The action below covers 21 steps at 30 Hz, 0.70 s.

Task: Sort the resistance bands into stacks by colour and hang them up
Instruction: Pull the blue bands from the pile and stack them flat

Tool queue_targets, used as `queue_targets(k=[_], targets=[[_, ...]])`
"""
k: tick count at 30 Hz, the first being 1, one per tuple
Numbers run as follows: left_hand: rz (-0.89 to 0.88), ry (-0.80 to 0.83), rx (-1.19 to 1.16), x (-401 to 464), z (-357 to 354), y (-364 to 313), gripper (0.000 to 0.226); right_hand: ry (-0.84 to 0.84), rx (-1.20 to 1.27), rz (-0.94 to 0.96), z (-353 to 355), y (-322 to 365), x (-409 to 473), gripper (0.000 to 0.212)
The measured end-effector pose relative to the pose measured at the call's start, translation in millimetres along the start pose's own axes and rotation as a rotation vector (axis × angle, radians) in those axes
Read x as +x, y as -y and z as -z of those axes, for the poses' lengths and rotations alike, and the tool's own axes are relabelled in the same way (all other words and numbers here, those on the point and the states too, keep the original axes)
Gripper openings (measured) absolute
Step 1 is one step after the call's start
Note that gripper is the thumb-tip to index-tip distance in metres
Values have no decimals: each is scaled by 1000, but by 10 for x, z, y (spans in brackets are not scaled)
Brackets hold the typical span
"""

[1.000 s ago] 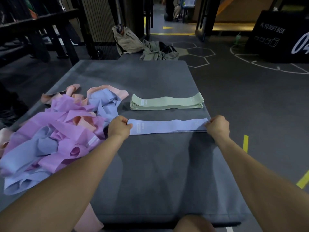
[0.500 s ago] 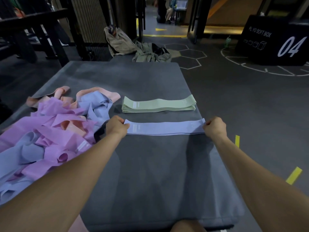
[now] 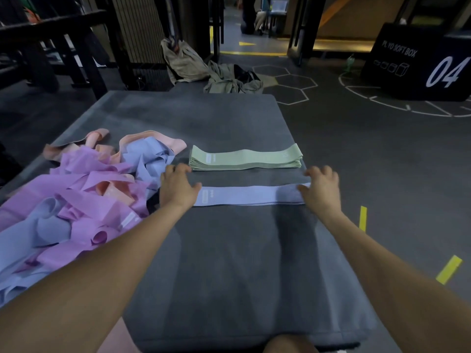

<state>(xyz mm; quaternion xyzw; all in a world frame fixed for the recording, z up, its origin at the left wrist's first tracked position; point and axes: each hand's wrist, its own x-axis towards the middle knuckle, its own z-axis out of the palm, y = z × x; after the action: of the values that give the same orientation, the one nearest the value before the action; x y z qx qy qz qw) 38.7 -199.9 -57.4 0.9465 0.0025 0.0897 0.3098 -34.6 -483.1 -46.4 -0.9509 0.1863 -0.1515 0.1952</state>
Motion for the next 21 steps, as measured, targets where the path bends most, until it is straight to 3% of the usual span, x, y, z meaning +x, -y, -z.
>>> queue_targets(k=[3, 7, 13, 21], targets=[[-295, 199, 8, 10, 36, -4, 63, 273, 67, 325, -80, 279, -31, 57], [-455, 505, 308, 97, 32, 62, 79, 519, -98, 485, -209, 470, 16, 77], [-514, 544, 243, 194, 39, 148, 54, 522, -60, 515, -265, 429, 91, 60], [-541, 530, 353, 147, 77, 8, 71, 505, -8, 460, -130, 195, 65, 69]])
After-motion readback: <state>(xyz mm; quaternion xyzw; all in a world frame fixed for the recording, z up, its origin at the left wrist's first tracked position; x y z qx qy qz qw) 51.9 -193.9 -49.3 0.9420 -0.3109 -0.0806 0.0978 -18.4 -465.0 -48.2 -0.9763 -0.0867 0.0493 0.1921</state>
